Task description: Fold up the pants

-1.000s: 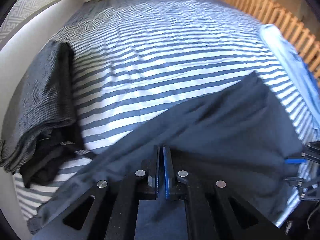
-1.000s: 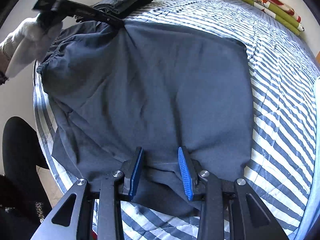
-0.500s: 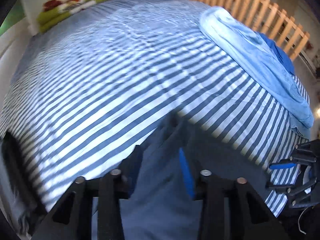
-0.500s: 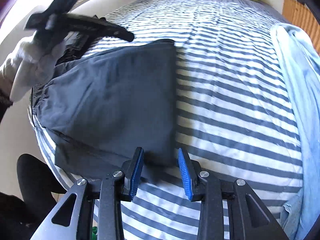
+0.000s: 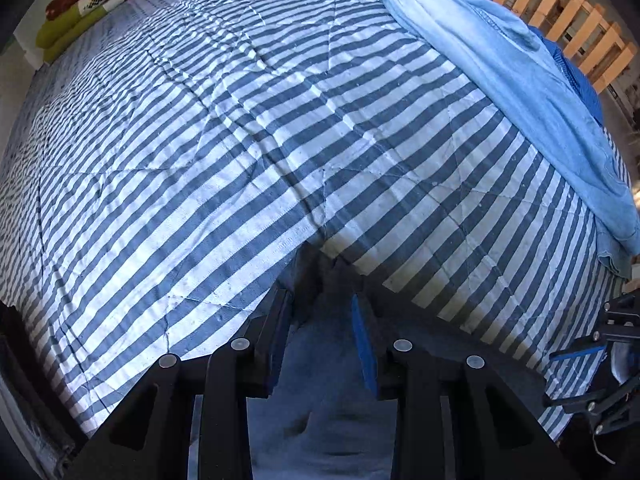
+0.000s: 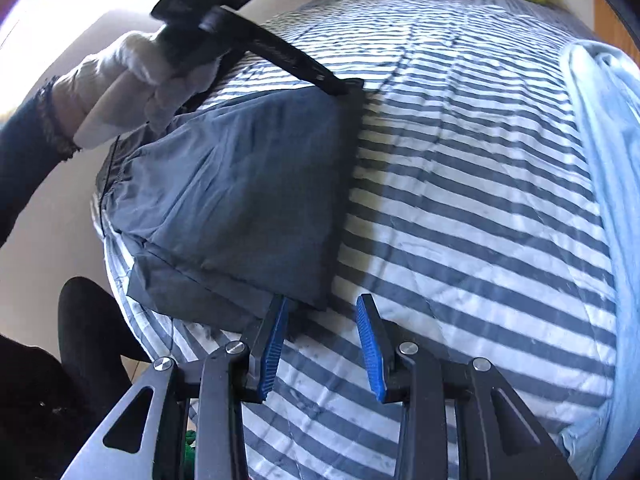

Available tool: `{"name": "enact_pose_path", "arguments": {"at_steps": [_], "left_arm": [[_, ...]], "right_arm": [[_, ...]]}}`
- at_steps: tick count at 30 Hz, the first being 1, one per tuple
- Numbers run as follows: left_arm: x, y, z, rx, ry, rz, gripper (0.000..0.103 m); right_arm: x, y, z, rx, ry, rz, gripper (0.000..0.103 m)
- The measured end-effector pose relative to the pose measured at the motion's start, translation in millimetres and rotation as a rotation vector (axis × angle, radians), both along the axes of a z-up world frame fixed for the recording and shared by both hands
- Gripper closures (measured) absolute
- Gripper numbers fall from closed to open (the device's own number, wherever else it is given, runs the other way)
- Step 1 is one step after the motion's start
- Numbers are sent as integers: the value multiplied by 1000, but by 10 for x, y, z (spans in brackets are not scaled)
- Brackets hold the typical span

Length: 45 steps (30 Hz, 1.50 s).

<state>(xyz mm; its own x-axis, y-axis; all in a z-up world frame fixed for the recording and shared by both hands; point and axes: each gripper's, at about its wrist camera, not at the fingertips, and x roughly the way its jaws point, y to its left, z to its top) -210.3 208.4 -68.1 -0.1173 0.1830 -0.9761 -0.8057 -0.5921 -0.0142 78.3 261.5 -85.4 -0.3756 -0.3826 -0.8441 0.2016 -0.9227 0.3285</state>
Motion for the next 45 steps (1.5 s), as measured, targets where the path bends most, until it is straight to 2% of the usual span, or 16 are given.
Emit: {"name": "enact_pose_path", "arguments": {"at_steps": [2,3,5,8,12,25,29,32,34,36,38,39,40,41,42,45], "left_arm": [[8,31,-23,-11,-10,-9,69],[10,50,-31,-16,-12,-10,69],[14,85,-39,-21,-13,-13,69],[20,132,-36,-31,-5,-23,72],[89,178,-92,-84,37,-57,100],[-79,57,121,-33,73,-19,101],[-109,49,160,-51,133,15,101],[-197,-22,284,-8,103,59,100],[-179,10,347,24,62,54,88],[-139,104,347,26,52,32,44],[-66,243,242,3,5,8,27],[-21,303,194,-11,4,-5,30],[-36,348,112,-37,7,-29,43],[-32,393,7,-86,9,-36,92],[-12,369,-75,-108,1,-19,99],[23,332,-38,-93,19,-13,100]], "right_arm": [[-57,-49,-44,-22,-17,17,71],[-77,-69,-67,-27,-22,24,82],[-88,-123,-118,-1,-33,39,92],[-59,-130,-140,14,-17,37,96],[-42,-170,-152,35,-5,34,97],[103,-254,-169,118,-6,32,102],[108,-223,-160,102,-13,33,102],[146,-151,-118,75,-11,29,102],[139,-130,-134,59,-22,24,102],[122,-149,-138,59,-22,18,102],[116,-192,-125,50,-14,27,102],[114,-206,-117,51,-10,28,102],[117,-222,-106,58,-3,32,102],[122,-241,-97,66,4,34,102],[125,-263,-85,74,9,38,102],[165,-336,-44,80,25,58,102]]}}
